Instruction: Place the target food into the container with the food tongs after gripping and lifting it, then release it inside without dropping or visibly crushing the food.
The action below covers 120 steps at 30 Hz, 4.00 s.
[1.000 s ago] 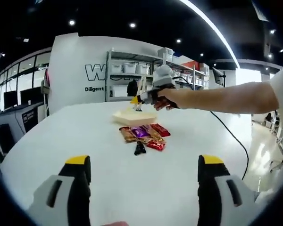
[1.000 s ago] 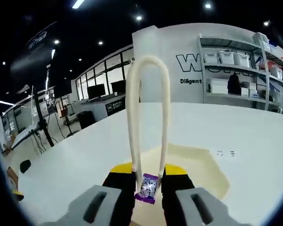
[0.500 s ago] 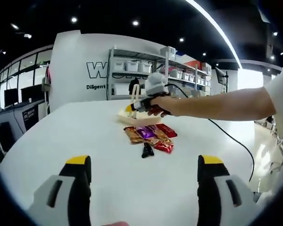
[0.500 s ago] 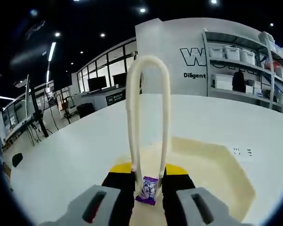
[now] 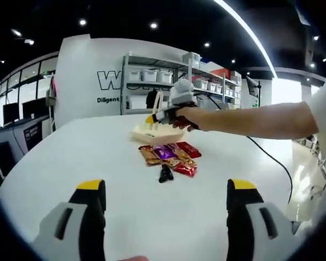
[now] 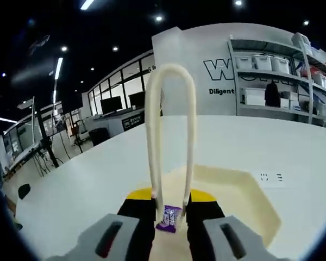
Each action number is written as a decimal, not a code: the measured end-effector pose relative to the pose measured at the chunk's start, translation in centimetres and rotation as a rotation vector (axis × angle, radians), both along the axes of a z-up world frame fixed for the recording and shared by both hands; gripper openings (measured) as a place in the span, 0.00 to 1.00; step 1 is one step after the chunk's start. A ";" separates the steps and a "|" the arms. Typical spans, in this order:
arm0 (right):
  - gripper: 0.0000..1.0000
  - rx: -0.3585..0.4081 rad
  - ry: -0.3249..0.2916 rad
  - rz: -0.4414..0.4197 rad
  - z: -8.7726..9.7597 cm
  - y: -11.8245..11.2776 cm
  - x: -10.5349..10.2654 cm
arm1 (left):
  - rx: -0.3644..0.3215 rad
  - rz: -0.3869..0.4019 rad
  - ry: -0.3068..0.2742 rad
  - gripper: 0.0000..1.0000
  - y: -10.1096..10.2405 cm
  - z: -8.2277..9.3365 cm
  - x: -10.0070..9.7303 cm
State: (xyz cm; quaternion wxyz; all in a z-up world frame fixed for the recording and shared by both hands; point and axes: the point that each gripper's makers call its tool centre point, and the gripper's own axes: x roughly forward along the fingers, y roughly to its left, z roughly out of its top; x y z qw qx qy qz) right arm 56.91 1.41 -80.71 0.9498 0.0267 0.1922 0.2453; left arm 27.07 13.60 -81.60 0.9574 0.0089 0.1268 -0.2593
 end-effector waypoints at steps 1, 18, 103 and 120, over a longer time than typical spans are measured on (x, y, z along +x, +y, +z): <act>0.14 0.007 -0.001 0.005 0.2 0.0 -0.4 | -0.002 -0.002 -0.002 0.90 -0.2 0.1 0.0; 0.15 0.078 -0.062 0.005 3.9 -3.1 -7.6 | -0.005 -0.033 -0.046 0.86 -2.3 1.4 -0.9; 0.16 0.059 0.050 -0.208 -3.5 -5.5 -15.4 | -0.045 -0.068 -0.060 0.78 -2.7 1.8 -3.9; 0.16 0.215 0.045 -0.242 0.5 -9.0 -15.4 | -0.046 -0.068 -0.043 0.77 -2.9 0.7 -3.1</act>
